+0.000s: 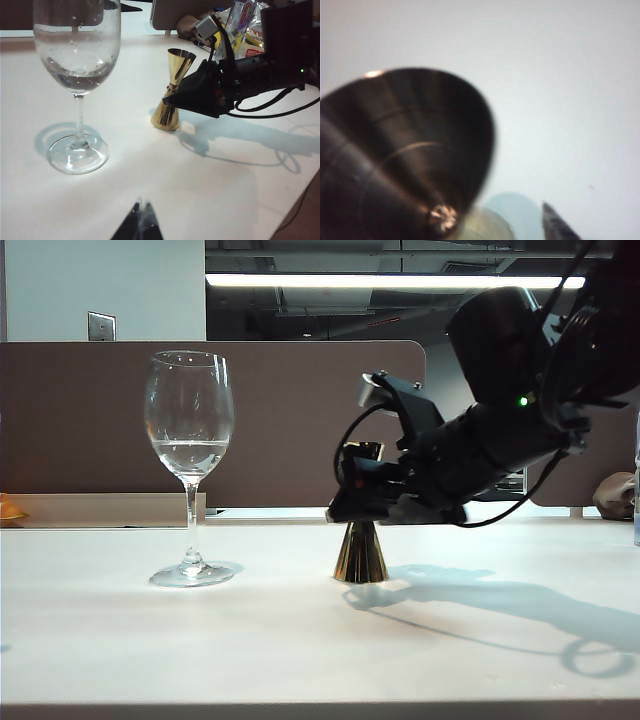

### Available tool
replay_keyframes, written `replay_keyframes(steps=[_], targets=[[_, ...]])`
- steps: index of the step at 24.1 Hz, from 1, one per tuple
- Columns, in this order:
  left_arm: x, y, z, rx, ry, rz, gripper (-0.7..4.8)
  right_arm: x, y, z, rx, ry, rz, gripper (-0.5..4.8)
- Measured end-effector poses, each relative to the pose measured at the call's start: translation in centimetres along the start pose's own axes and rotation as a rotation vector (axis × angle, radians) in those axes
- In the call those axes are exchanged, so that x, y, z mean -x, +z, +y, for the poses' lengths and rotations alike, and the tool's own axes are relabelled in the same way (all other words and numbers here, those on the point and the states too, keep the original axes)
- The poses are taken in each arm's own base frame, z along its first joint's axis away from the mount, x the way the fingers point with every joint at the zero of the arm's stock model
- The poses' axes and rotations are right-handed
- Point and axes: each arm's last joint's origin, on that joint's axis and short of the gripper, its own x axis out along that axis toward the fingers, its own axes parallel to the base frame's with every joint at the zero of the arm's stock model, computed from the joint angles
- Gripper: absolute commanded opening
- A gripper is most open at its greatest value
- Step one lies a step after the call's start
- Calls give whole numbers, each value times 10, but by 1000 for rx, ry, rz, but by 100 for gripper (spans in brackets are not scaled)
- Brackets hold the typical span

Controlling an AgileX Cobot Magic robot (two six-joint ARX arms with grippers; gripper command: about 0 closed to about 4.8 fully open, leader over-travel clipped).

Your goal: Pick up the jigger and pour the water inside into the glass.

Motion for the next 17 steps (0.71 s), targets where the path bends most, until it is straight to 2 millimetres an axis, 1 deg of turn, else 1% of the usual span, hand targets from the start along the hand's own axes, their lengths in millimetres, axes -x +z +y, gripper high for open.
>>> replay_keyframes(steps=[2, 4, 5, 7, 8, 9, 10, 11, 12, 13, 14, 15, 16, 17], targets=[[0, 0, 0, 0, 0, 0, -5, 5, -1, 0, -2, -24, 7, 433], [0, 0, 0, 0, 0, 0, -5, 14, -3, 4, 3, -61, 8, 434], [0, 0, 0, 0, 0, 0, -5, 23, -4, 7, 6, -74, 3, 434], [0, 0, 0, 0, 0, 0, -5, 31, -4, 9, 10, -84, -5, 433], [0, 0, 0, 0, 0, 0, -5, 42, -6, 11, 12, -98, -5, 432], [0, 0, 0, 0, 0, 0, -5, 47, -7, 12, 11, -103, -4, 432], [0, 0, 0, 0, 0, 0, -5, 66, -7, 16, 14, -106, -18, 432], [0, 0, 0, 0, 0, 1, -5, 73, -7, 18, 17, -109, -32, 431], [0, 0, 0, 0, 0, 1, -5, 90, -6, 22, 22, -127, -61, 431], [0, 0, 0, 0, 0, 1, -5, 97, -6, 23, 24, -137, -73, 420], [0, 0, 0, 0, 0, 1, -5, 116, -9, 25, 24, -170, -97, 403], [0, 0, 0, 0, 0, 1, -5, 124, -10, 26, 24, -184, -108, 317], [0, 0, 0, 0, 0, 1, -5, 138, -10, 27, 23, -213, -139, 263], [0, 0, 0, 0, 0, 1, -5, 143, -10, 27, 23, -226, -152, 115]])
